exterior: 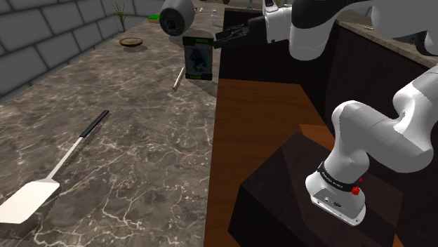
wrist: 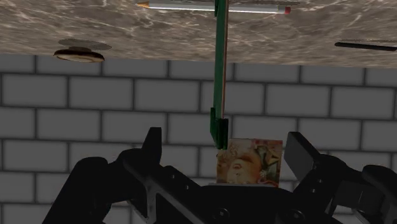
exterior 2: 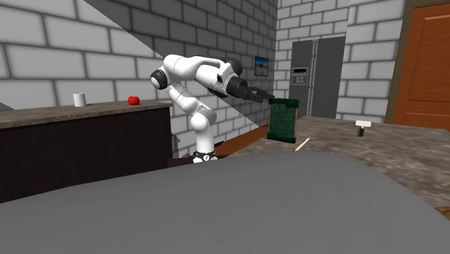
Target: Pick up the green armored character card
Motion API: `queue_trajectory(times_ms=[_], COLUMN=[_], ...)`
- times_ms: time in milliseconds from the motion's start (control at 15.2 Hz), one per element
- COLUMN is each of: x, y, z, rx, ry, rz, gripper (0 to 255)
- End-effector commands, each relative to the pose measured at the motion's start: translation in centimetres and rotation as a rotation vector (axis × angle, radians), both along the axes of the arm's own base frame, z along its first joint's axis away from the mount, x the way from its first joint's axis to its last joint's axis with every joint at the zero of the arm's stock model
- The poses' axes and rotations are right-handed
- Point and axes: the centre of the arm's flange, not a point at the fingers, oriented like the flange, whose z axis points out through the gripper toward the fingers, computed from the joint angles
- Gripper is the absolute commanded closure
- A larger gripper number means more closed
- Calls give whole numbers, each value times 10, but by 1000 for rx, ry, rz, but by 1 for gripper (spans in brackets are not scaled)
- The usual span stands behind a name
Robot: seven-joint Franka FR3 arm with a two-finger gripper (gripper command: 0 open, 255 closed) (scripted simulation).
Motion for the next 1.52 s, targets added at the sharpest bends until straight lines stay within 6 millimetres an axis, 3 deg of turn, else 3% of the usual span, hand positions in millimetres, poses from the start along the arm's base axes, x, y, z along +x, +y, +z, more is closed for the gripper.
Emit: queue_trajectory(times_ms=[0,594,1452], x=[0,0,0], y=[0,0,0], z=[-1,-2,67], rx=[0,0,0], ry=[0,0,0], rz=[0,0,0], gripper=[255,255,255])
